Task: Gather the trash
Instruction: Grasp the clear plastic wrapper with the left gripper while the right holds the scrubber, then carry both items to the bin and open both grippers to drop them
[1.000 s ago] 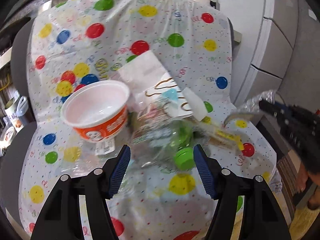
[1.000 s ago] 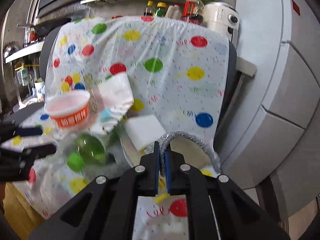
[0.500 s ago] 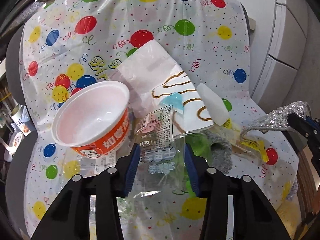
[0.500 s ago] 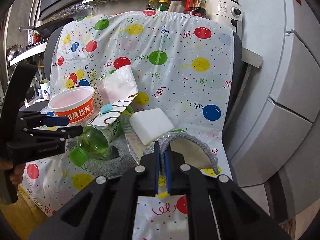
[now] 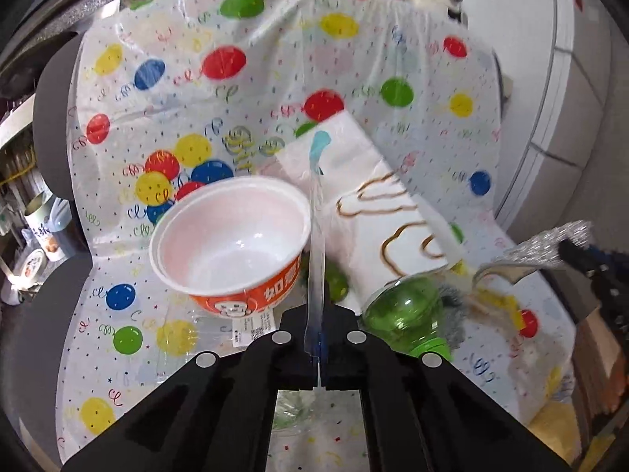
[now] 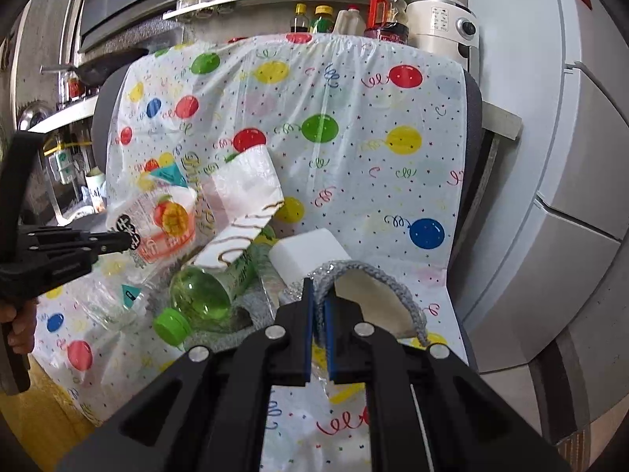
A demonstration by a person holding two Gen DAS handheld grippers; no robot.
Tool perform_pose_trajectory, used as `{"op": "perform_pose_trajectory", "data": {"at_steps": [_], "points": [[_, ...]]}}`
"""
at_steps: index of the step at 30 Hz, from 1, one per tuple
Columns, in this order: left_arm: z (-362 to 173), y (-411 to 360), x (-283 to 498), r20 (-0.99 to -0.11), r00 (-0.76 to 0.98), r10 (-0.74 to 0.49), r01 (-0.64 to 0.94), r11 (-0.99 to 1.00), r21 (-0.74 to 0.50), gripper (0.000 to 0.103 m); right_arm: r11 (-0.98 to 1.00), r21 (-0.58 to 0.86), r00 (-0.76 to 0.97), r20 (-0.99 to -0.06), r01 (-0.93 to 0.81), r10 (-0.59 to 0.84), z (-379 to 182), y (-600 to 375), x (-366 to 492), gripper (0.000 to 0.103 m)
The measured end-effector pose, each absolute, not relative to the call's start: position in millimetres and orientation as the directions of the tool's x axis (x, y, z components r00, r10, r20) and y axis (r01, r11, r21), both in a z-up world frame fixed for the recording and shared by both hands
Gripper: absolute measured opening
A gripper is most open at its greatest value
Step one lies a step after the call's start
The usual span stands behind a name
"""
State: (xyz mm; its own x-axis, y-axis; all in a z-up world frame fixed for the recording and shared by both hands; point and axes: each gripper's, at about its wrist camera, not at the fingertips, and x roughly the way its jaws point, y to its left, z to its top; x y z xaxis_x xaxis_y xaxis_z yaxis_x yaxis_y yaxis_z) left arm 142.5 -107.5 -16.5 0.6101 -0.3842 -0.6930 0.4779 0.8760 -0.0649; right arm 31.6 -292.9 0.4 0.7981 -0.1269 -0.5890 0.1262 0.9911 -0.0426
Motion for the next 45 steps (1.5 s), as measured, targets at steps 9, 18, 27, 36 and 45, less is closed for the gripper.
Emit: {"op": "perform_pose_trajectory", "data": {"at_steps": [9,18,27,36,45], "points": [[23.3,-116.7,90.4,-0.631,0.597,-0.495,0.484,0.850,-0.208,0.000,0.990,-0.037,0.829,-0.543,0.134,-0.133,28.9,-309.9,2.7,0.005],[7.1,-199.3,15.3,-0.590,0.451,-0.670,0.642,0.703,-0.306,0.000,0.968,-0.087,0.800,-0.549,0.234,-0.242,27.8,-358.6,-82.4,0.005],[-41.0,-291.9,-52.2,-0.608,0.255,-0.752,0.738,0.557,-0.380,0.001,0.907,-0.146,0.670,-0.631,0.394,-0.392,-12.6,-421.0,-183.0,0.006],[-103.4,-387.1,-93.8,-0.710,0.076,-0.700,0.796,0.471,-0.380,0.001,0.852,-0.112,0.528,-0.741,0.512,-0.415,-75.8,-478.4,-233.2,0.006],[-139.5,-435.3,-87.8,-0.759,0.000,-0.651,0.795,0.460,-0.394,0.023,0.828,-0.025,0.473,-0.811,0.560,-0.345,-128.2,-516.3,-226.7,0.022]]}}
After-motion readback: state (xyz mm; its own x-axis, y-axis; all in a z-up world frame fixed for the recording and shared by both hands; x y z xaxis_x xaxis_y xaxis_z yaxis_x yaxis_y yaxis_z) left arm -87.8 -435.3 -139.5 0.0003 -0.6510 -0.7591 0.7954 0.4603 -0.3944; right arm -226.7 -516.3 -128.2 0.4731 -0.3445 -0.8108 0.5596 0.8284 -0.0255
